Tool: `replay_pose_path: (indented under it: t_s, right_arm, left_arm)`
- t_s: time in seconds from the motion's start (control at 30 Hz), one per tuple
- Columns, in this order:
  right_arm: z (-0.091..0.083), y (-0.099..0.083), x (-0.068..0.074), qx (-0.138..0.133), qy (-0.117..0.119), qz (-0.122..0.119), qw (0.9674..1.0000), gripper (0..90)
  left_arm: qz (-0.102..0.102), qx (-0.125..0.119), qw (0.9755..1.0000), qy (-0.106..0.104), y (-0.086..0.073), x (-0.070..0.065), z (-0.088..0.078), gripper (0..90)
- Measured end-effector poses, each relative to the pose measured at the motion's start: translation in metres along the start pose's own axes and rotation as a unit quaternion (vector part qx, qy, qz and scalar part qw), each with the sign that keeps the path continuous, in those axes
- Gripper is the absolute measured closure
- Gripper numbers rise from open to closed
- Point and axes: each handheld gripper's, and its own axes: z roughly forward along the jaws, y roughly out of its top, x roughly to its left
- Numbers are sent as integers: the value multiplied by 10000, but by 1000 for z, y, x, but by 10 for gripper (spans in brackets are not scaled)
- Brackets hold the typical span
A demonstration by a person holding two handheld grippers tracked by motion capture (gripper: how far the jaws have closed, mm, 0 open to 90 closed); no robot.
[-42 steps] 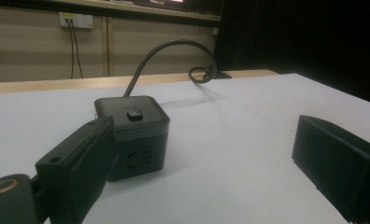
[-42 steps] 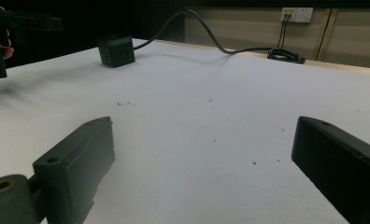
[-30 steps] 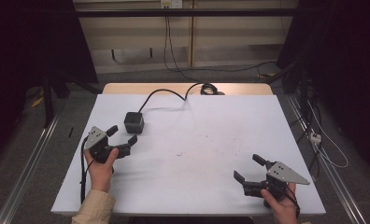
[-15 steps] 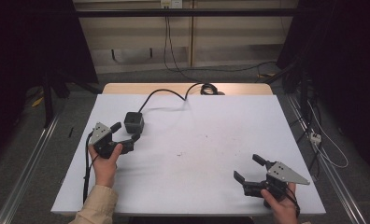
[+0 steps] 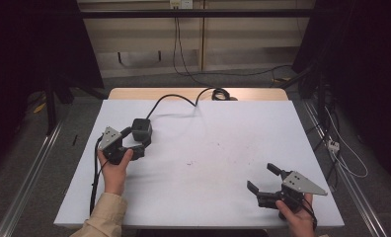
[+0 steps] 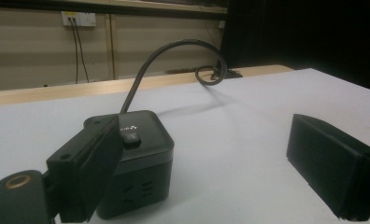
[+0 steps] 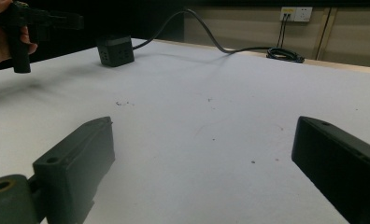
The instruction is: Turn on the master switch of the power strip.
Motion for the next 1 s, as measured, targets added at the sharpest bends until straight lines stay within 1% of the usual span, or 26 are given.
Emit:
replay_pose_path:
  t_s: [0.1,0.37,0.47,0.57,1.0]
  right_arm:
    - [0,0,0,-4,-7,1,10000,55]
    - [0,0,0,-3,-1,8,10000,55]
    - [0,0,0,-3,0,6,10000,55]
    - [0,0,0,-4,3,3,10000,55]
    - [-1,0,0,0,5,8,10000,55]
  left_arm:
    - [-61,-26,10000,-18,0,0,2,104]
    - [-80,-27,10000,-10,1,1,6,103]
    - [-19,-2,10000,-32,2,2,8,103]
    - [-37,-11,10000,-48,2,1,10,103]
    - [26,40,10000,-66,5,1,15,106]
